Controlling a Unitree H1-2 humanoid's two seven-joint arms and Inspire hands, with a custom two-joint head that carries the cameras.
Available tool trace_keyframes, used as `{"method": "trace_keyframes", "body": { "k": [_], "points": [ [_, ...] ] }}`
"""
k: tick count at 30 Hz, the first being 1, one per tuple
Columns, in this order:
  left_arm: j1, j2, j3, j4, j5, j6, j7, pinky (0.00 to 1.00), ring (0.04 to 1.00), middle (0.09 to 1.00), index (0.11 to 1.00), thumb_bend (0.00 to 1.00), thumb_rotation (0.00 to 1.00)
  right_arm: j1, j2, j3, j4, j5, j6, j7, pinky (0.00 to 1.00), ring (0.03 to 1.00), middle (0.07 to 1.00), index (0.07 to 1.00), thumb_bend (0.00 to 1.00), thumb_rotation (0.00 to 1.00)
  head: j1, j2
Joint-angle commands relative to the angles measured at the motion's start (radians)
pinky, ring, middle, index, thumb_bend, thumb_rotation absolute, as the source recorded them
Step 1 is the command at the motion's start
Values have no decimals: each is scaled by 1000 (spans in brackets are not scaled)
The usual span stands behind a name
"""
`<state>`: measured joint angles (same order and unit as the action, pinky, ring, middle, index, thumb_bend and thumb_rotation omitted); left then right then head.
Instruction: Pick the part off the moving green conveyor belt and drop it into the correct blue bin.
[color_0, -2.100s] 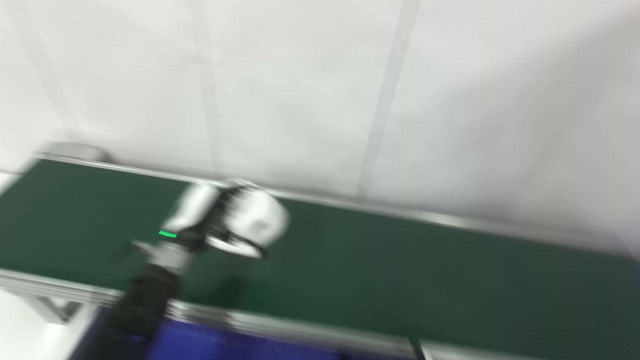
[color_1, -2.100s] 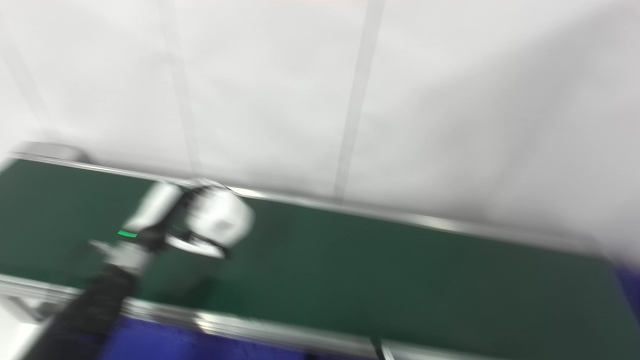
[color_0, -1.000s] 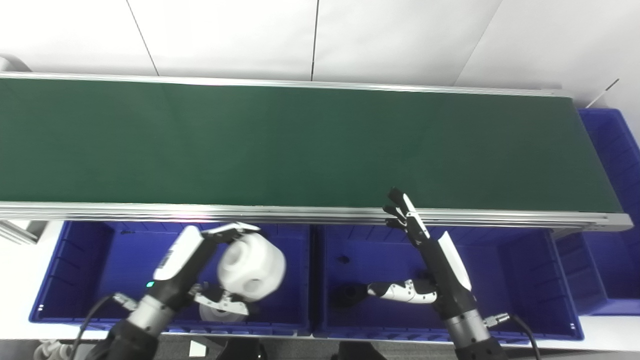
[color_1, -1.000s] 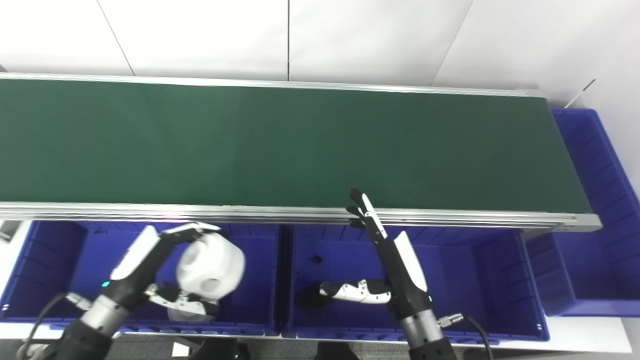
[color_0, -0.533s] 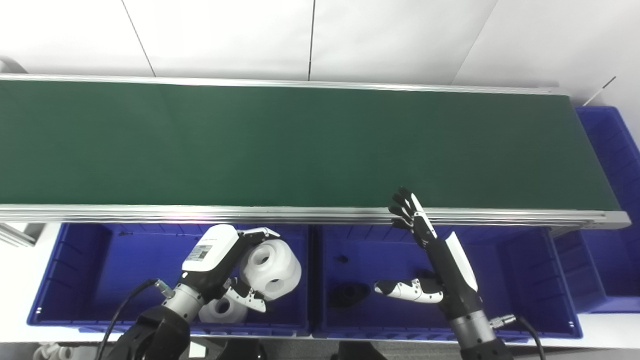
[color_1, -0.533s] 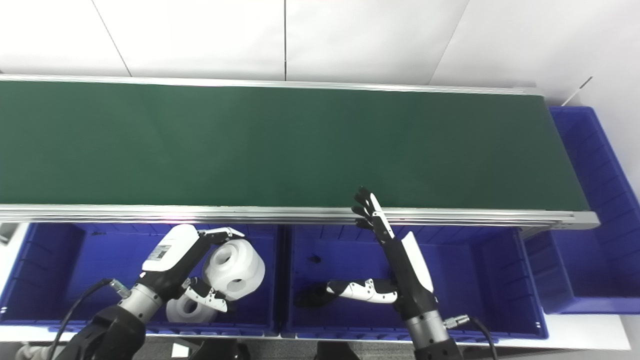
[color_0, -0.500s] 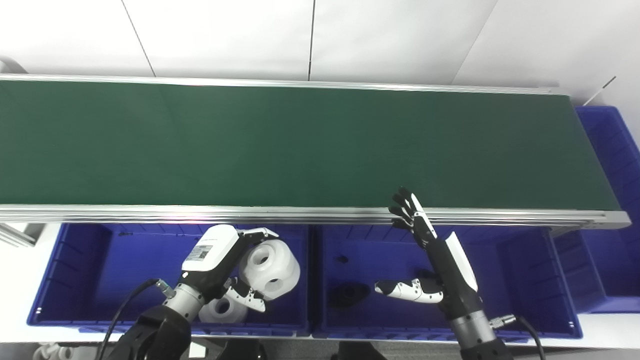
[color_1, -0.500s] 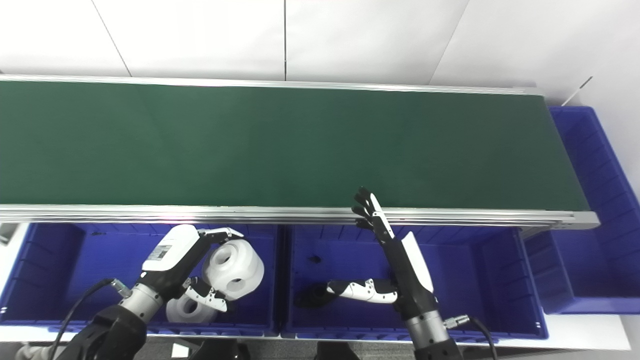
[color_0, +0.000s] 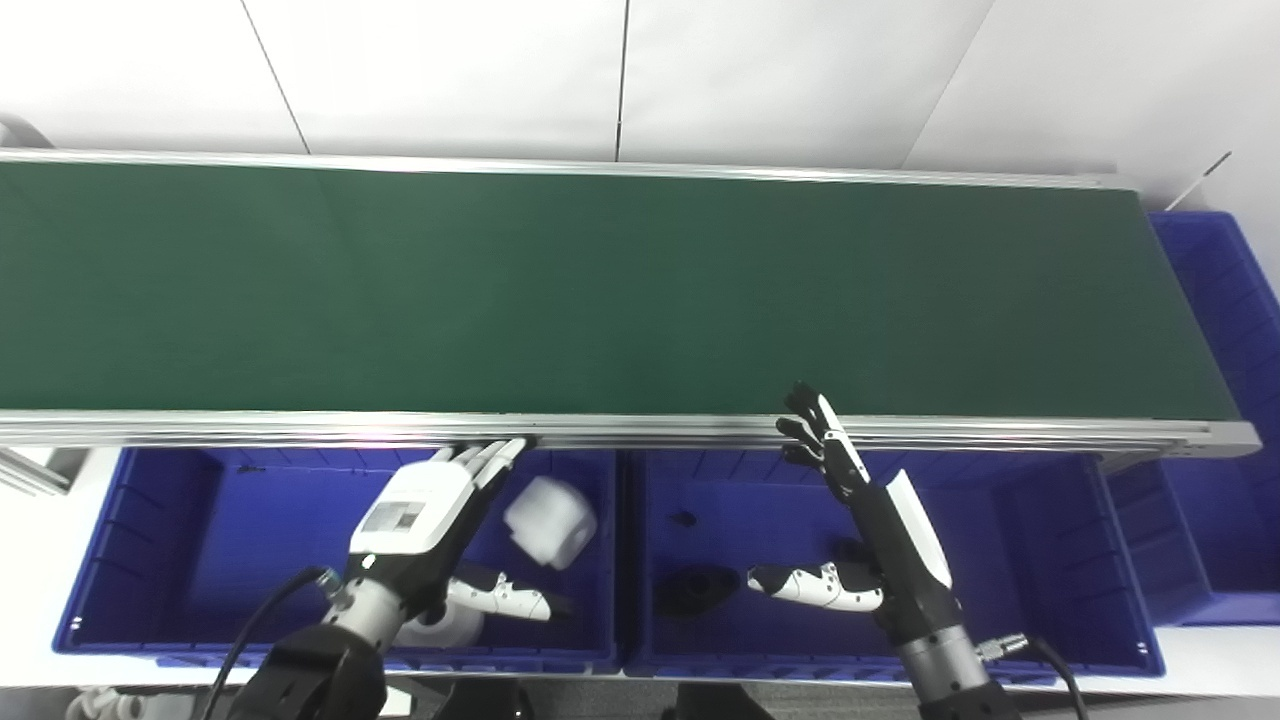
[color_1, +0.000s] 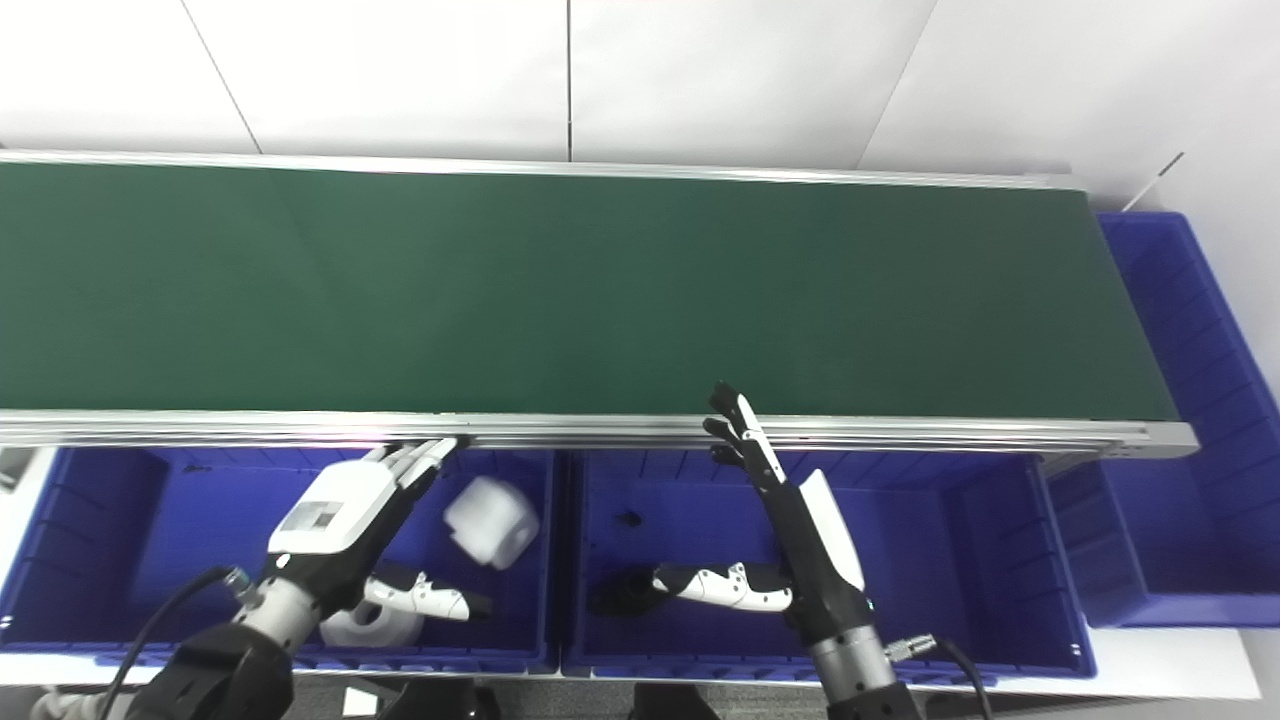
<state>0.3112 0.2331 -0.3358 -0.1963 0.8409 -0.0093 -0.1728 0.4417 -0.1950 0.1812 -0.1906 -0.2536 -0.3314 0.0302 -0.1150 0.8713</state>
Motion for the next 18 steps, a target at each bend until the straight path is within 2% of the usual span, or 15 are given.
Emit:
{"method": "trace_keyframes", "body": {
  "k": [1,2,4,5,7,9,13,18],
  "points": [
    [4,-10,25,-8,-139,-90,59,960,967,976,945,928,629,3,-1,-1,-20,2,-46,2,815,904,959,1000,948,599,1,1],
    [14,-24,48,7,-283,-133,48,949,964,972,942,923,615,3,-7,1,-20,1,-41,9,814,903,959,1000,946,600,-2,-4],
    [27,-48,71,28,-503,-205,26,905,950,948,923,920,515,2,-19,6,-19,-4,-31,23,829,915,966,1000,933,607,-3,-9],
    [31,-57,76,35,-582,-235,20,876,932,938,917,905,461,1,-25,9,-19,-8,-28,29,826,919,973,1000,927,618,-3,-9],
    [30,-72,69,56,-696,-276,-9,885,929,940,922,891,441,1,-31,12,-19,-20,-14,38,815,918,978,1000,934,633,-9,-18],
    [27,-77,64,68,-735,-291,-25,902,932,944,930,898,446,1,-32,12,-18,-21,-7,45,816,919,980,1000,937,633,-12,-20],
    [3,-82,39,132,-782,-377,-58,916,942,950,944,914,426,11,-35,23,-39,-51,50,74,836,924,986,1000,955,643,-15,-26],
    [-10,-85,44,189,-892,-402,-93,931,950,976,979,934,408,13,-38,34,-43,-82,91,100,870,959,1000,1000,959,626,-17,-34]
  ]
}}
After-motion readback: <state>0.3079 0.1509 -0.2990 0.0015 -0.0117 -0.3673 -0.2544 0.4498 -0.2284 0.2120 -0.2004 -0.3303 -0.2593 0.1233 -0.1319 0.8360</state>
